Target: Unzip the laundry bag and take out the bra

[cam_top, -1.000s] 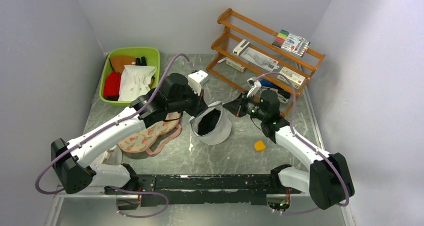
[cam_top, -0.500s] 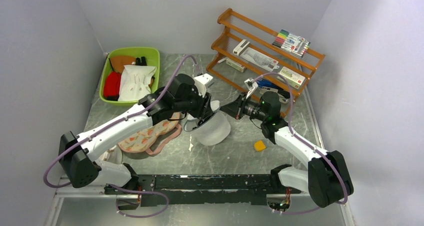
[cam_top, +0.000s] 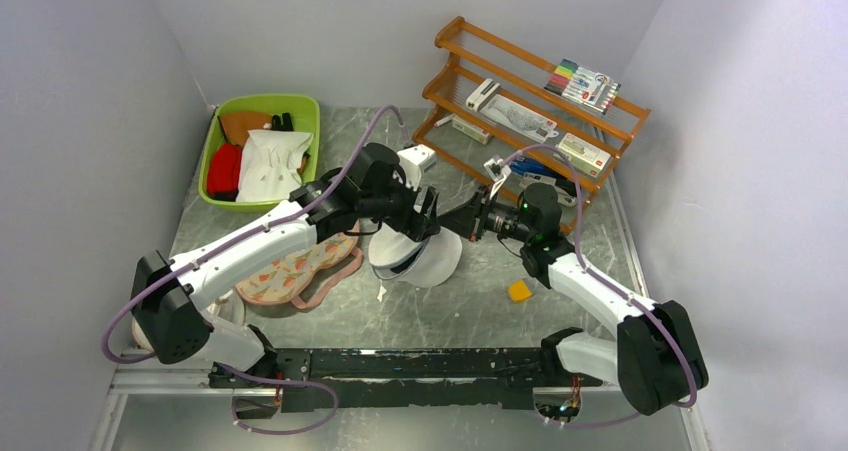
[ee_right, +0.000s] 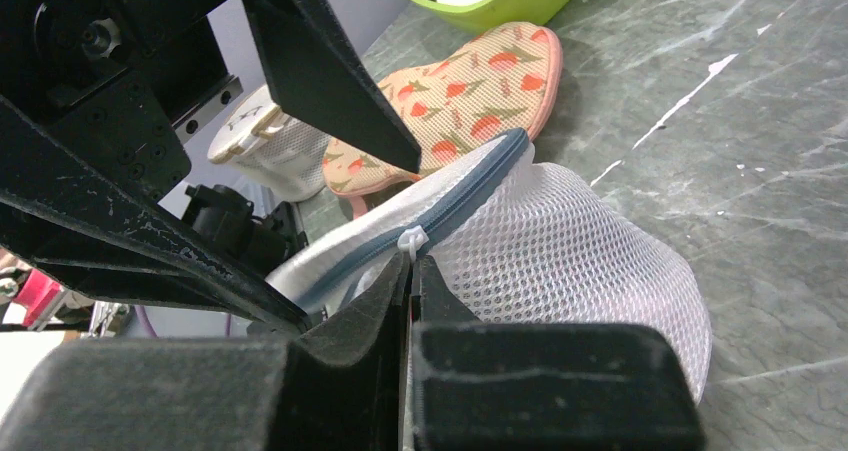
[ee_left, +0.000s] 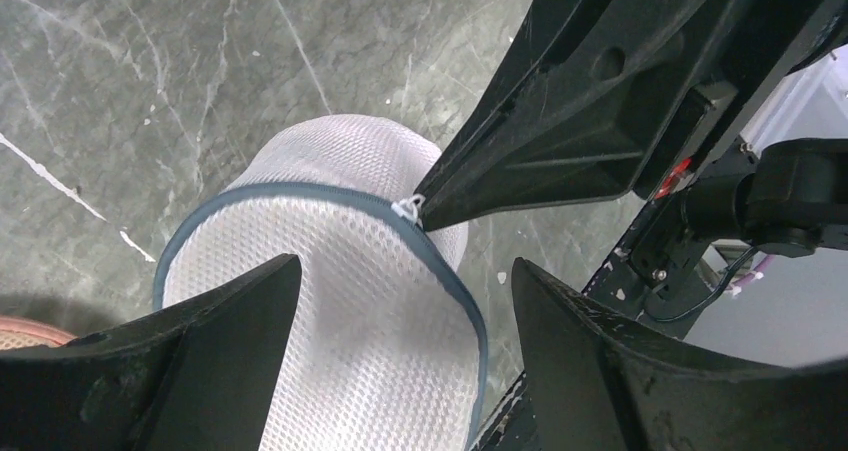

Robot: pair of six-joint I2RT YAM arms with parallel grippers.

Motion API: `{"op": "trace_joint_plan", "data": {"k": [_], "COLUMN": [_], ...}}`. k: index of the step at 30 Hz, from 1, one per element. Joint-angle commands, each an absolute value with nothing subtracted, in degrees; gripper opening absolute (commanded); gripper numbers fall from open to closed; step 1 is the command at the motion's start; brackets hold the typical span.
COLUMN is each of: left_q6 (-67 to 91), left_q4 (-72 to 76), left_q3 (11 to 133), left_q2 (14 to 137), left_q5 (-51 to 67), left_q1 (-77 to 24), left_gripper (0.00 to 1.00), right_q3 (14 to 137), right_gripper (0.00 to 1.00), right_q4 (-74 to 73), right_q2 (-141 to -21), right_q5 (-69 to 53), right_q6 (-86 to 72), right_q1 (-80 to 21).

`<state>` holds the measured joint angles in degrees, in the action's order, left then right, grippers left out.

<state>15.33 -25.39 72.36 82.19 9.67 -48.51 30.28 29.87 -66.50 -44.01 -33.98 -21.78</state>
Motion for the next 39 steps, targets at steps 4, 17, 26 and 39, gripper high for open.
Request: {"op": "trace_joint_plan", "data": {"k": [4, 17, 26, 39], "left_q6": [15.72, 17.63, 17.26, 15.68], "left_q4": [-23.87, -25.23, -26.72, -27.11], "left_q3": [73.55, 73.04, 73.32, 74.40], "left_q2": [80.69, 81.29, 83.29, 80.53], "left_q5": [11.30, 8.68, 7.63, 6.35], "left_q1": [-48.33, -48.31, -48.32, -48.31], "left_gripper": [0.92, 0.83, 0.49, 0.10], "right_q3": [30.63, 31.00, 31.23, 33.18], "right_gripper": [0.00, 0.00, 0.00, 0.00], "right_q4": [31.51, 31.44, 28.31, 23.17], "right_q2": [-64.98, -65.01, -63.92, -64.51], "right_q5": [-44.90, -45.09, -44.11, -41.11], "right_q6": [-33.00, -33.05, -31.26, -27.20], "right_q1": [-22.41, -22.86, -23.03, -23.03]}}
